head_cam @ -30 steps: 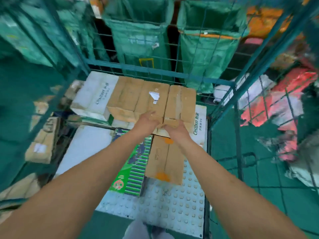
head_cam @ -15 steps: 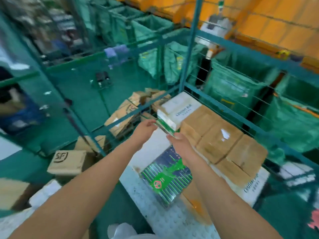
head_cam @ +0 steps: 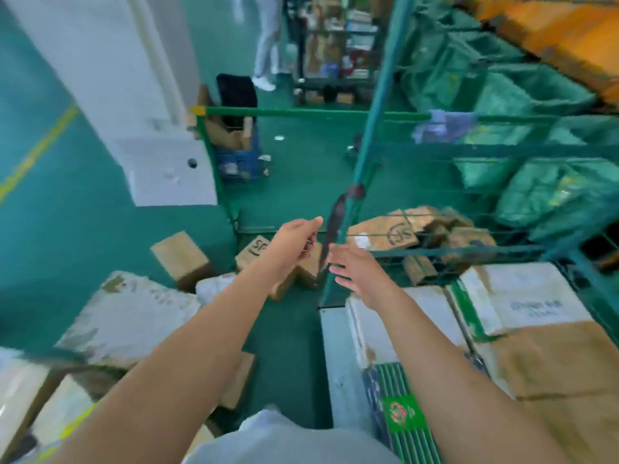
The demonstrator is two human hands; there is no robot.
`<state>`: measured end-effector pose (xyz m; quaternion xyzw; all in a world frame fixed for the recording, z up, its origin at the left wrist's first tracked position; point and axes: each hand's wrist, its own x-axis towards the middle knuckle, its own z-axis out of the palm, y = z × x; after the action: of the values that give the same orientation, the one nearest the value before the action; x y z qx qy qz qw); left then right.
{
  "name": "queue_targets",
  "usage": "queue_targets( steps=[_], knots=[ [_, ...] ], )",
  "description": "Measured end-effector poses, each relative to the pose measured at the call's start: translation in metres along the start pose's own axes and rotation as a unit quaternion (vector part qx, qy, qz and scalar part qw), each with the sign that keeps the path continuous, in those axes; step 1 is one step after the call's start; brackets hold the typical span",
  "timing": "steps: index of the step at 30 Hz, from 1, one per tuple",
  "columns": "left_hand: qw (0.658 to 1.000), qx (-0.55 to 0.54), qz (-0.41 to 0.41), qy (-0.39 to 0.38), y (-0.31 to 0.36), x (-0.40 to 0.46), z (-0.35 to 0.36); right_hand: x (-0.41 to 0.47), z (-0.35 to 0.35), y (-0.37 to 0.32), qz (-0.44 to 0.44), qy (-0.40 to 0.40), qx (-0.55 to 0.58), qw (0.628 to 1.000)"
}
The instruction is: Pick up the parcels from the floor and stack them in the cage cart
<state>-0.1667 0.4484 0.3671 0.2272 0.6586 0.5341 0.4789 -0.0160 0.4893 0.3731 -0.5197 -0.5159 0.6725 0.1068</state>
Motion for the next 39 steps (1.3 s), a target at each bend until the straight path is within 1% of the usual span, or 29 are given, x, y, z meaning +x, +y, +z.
queue_targets(
  steps=[2,5,8,11,14,17,22,27,30,32,36,39],
  knots=[
    [0.999,-0.026,-0.007,0.032,0.005,0.004,-0.039,0.018,0.034,-0.012,-0.009,-0.025,-0.001,1.000],
    [0.993,-0.066,-0.009,0.100,0.008,0.006,-0.109,0.045,0.098,-0.026,-0.013,-0.100,-0.038,0.994],
    [0.981,-0.104,-0.015,0.161,0.005,0.002,-0.168,0.066,0.150,-0.038,-0.014,-0.143,-0.087,0.986],
    [0.965,-0.137,-0.033,0.221,-0.005,-0.005,-0.212,0.082,0.187,-0.047,-0.017,-0.174,-0.105,0.979],
    [0.952,-0.152,-0.046,0.263,-0.019,-0.007,-0.241,0.097,0.213,-0.053,-0.011,-0.201,-0.115,0.973],
    [0.935,-0.177,-0.060,0.301,-0.027,-0.005,-0.257,0.121,0.231,-0.055,-0.010,-0.202,-0.122,0.972],
    [0.917,-0.199,-0.079,0.337,-0.034,0.023,-0.277,0.167,0.249,-0.068,0.001,-0.211,-0.143,0.967],
    [0.875,-0.242,-0.120,0.401,-0.025,0.083,-0.290,0.231,0.266,-0.099,0.014,-0.233,-0.171,0.957],
    [0.871,-0.221,-0.103,0.427,-0.023,0.120,-0.294,0.271,0.274,-0.120,0.009,-0.252,-0.196,0.948],
    [0.866,-0.220,-0.119,0.434,-0.020,0.149,-0.298,0.307,0.281,-0.135,0.026,-0.261,-0.217,0.940],
    [0.859,-0.213,-0.136,0.444,-0.021,0.180,-0.310,0.351,0.294,-0.150,0.037,-0.264,-0.253,0.930],
    [0.843,-0.220,-0.149,0.467,-0.036,0.208,-0.326,0.383,0.313,-0.153,0.056,-0.276,-0.289,0.915]
  ],
)
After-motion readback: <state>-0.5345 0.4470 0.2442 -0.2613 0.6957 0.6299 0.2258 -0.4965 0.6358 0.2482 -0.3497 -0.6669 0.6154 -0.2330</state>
